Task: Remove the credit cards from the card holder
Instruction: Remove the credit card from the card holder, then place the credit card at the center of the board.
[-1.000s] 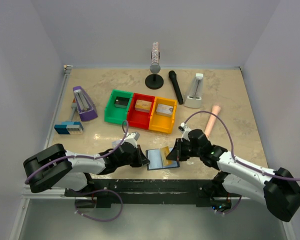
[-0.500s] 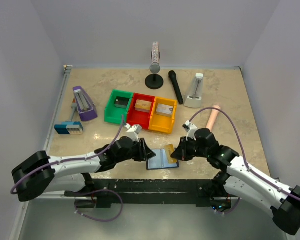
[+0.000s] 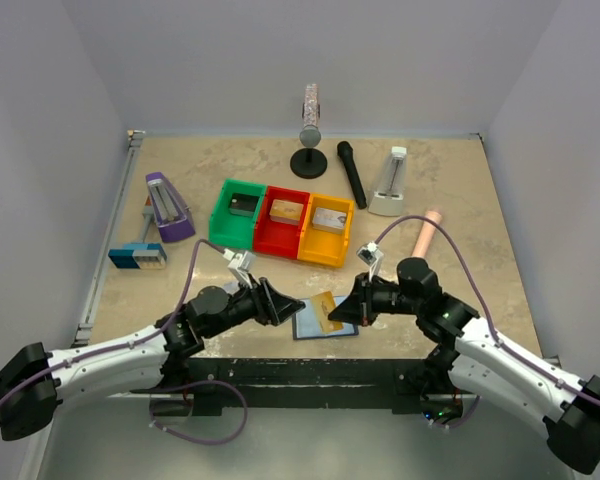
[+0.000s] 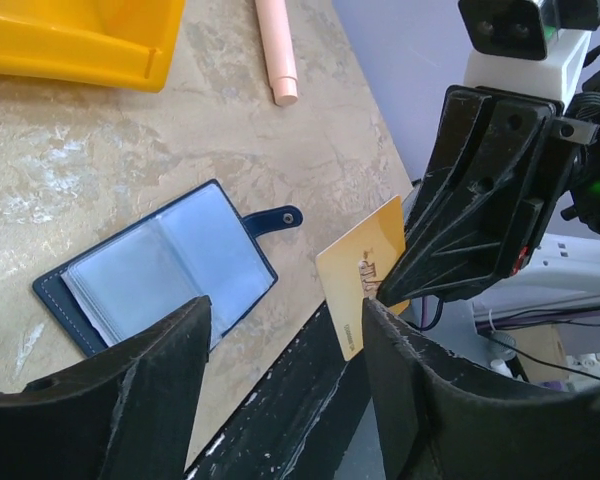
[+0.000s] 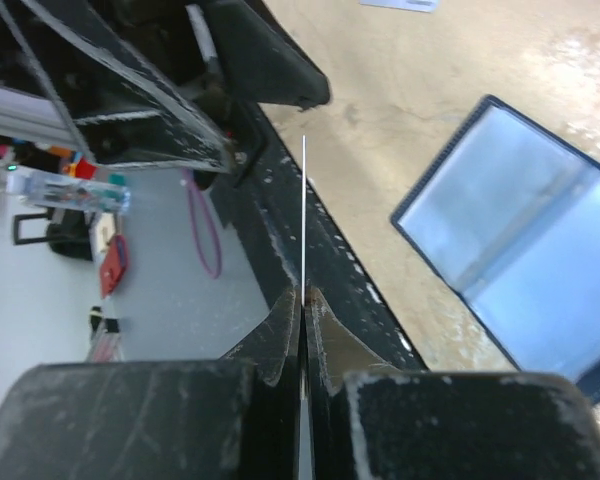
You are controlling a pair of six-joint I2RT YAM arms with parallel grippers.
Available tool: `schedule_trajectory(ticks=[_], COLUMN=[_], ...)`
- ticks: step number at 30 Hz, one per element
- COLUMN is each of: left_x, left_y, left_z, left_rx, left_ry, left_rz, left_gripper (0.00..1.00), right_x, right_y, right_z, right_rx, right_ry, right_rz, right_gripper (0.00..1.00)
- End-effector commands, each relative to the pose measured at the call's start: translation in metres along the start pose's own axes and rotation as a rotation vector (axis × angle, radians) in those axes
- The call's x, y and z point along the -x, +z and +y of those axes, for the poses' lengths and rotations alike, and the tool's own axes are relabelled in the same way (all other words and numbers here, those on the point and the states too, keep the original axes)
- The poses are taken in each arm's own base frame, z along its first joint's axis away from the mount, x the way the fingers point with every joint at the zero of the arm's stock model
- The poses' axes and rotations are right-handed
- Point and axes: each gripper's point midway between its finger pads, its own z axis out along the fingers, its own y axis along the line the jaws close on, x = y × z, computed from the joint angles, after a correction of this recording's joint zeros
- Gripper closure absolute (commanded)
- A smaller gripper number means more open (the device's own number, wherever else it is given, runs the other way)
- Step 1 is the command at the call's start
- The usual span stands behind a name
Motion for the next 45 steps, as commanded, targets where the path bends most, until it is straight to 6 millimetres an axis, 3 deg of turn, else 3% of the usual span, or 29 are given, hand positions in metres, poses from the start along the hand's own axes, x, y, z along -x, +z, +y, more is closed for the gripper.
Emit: schedule_trajectory(ticks=[1,11,22,28,41,45], left_x=[0.013,0.017,0.010,0.010,0.004,0.001], left_y=[-0.008,-0.014,-0.007,-0.008,-0.008,-0.012], left_z=[-0.005,-0.031,-0.035,-0.042,-0.046,-0.049], left_rx=[-0.054,-0.200,-0.239,-0.274,-0.317,-0.339], left_ry=[0.017,0.041,0.032,0.048,0.045,0.054], left_rz=[-0.085,-0.102,-0.081,-0.074,-0.055,-0.046], left_gripper=[0.32,0.31,0.35,0.45,0.78,1.00], right_x=[0.023,0.042,0.048,0.046,0.044,0.039], right_y=[0.002,0.011,0.018,0.023,0.026,0.022], right_z=[0.037,0.053,0.057,0.055,0.058,0.056], right_rx=[0.168,0.243,0.269,0.269,0.286,0.246], right_ry=[-0.019,0.039,0.066,0.078,0.076,0.064], right_rz=[-0.060,-0.084,-0.072,-0.057,-0.027,0.011], right_gripper=[1.00,1.00,1.00,1.00,1.00,0.66])
